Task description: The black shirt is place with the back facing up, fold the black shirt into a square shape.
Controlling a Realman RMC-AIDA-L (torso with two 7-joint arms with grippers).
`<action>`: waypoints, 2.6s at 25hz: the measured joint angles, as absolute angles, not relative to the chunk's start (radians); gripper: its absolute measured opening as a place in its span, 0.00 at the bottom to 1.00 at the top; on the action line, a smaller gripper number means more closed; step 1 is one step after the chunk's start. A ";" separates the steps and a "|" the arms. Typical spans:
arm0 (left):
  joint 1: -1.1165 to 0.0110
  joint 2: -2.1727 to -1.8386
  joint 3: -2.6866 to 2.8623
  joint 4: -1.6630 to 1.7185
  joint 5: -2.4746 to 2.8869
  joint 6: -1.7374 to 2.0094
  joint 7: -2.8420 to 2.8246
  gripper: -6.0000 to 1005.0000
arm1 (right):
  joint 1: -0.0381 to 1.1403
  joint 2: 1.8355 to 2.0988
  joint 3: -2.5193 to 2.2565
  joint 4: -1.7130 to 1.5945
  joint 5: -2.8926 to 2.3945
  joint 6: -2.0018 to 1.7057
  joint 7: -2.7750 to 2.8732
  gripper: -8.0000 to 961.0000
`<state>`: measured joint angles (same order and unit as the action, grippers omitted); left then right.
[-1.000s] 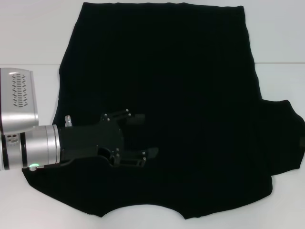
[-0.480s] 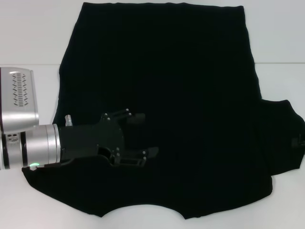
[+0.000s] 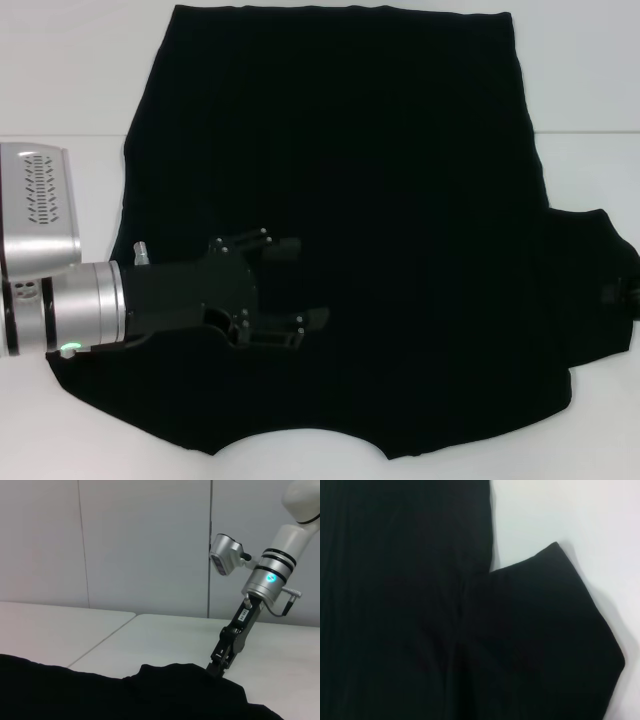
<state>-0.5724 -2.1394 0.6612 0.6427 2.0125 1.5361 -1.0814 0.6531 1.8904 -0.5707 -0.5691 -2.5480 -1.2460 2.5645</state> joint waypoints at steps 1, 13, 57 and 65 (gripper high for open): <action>-0.572 -2.140 0.661 0.643 2.013 1.536 -1.081 0.90 | 0.654 1.891 -0.571 -0.569 -2.548 -1.246 2.565 0.59; -0.571 -2.139 0.658 0.643 2.012 1.535 -1.081 0.89 | 0.662 1.899 -0.599 -0.572 -2.548 -1.238 2.572 0.40; -0.573 -2.155 0.635 0.641 1.997 1.561 -1.134 0.88 | 0.730 1.936 -0.496 -0.561 -2.436 -1.217 2.294 0.01; -0.572 -2.150 0.635 0.641 1.997 1.562 -1.143 0.88 | 0.845 1.976 -0.680 -0.555 -2.438 -1.240 2.337 0.01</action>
